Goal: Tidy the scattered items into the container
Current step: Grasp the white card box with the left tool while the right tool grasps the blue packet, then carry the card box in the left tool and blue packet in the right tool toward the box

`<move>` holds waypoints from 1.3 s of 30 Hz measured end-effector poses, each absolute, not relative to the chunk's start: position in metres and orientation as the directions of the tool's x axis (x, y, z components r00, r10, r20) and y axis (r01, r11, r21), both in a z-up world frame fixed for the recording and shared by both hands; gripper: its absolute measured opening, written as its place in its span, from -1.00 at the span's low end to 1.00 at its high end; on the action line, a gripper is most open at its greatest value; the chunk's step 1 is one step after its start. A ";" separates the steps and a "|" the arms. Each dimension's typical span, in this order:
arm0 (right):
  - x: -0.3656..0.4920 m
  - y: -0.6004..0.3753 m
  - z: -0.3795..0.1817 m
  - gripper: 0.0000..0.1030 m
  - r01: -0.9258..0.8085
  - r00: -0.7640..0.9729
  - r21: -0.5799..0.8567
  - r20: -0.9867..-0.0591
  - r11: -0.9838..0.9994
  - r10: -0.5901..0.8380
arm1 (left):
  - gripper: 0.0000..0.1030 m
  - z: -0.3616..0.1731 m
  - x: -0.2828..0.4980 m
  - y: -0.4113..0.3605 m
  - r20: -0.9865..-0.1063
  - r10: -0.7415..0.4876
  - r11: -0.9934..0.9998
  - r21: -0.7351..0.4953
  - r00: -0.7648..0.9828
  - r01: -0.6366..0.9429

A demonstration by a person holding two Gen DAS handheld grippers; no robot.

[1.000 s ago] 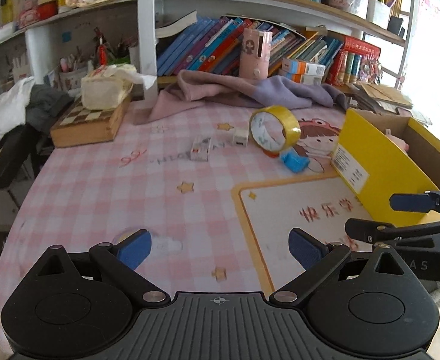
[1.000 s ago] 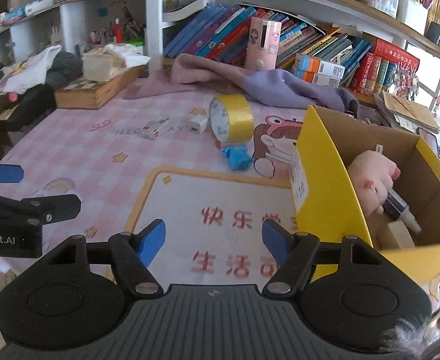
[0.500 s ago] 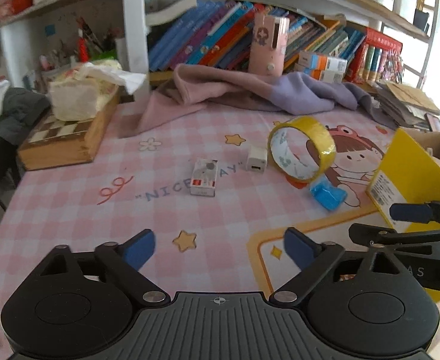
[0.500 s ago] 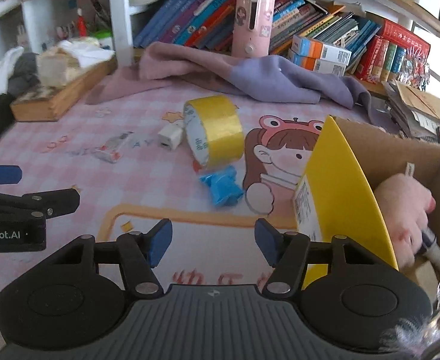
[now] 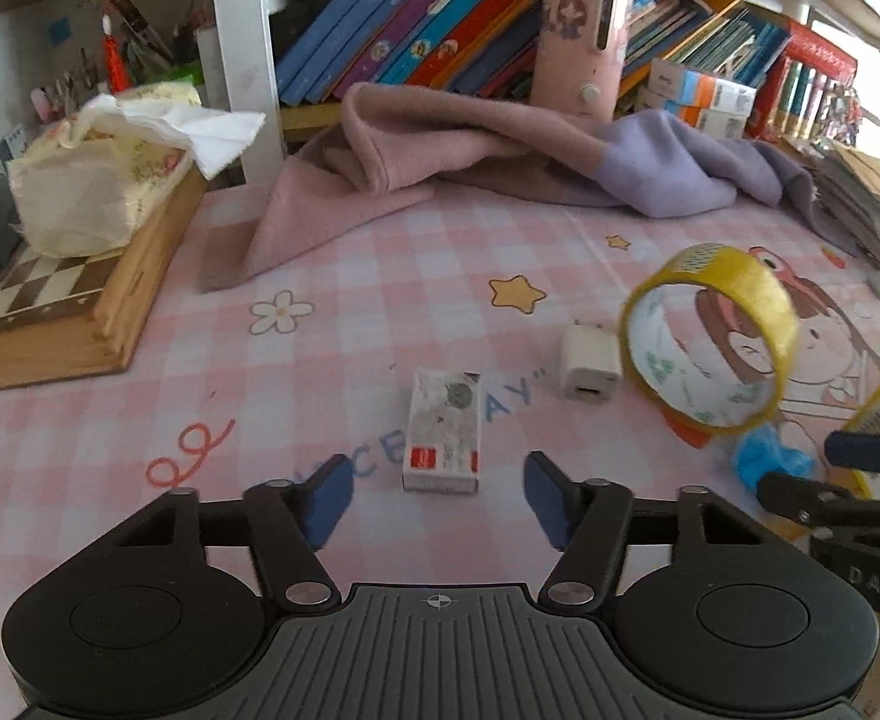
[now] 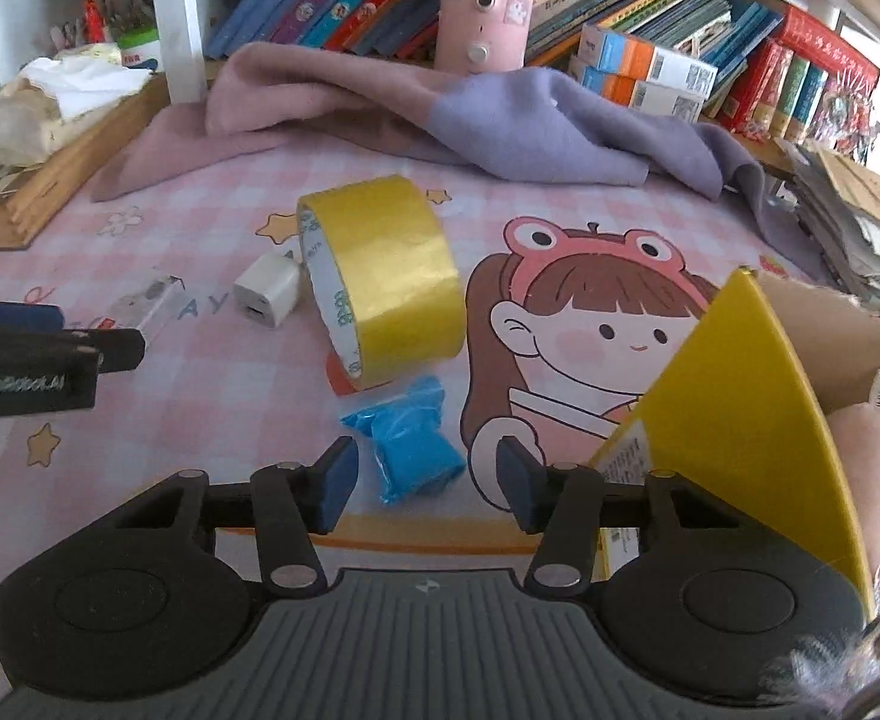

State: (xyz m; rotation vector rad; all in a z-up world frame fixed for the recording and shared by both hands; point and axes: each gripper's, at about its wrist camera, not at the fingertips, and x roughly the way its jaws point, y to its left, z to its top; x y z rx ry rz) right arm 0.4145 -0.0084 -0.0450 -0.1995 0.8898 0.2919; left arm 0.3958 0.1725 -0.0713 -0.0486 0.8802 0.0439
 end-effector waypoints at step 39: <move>0.324 -0.033 0.023 -0.48 -0.489 0.598 0.049 -0.708 0.871 0.375 | -0.46 -0.016 0.280 0.166 -0.710 -0.100 0.987 -0.162 0.697 -0.024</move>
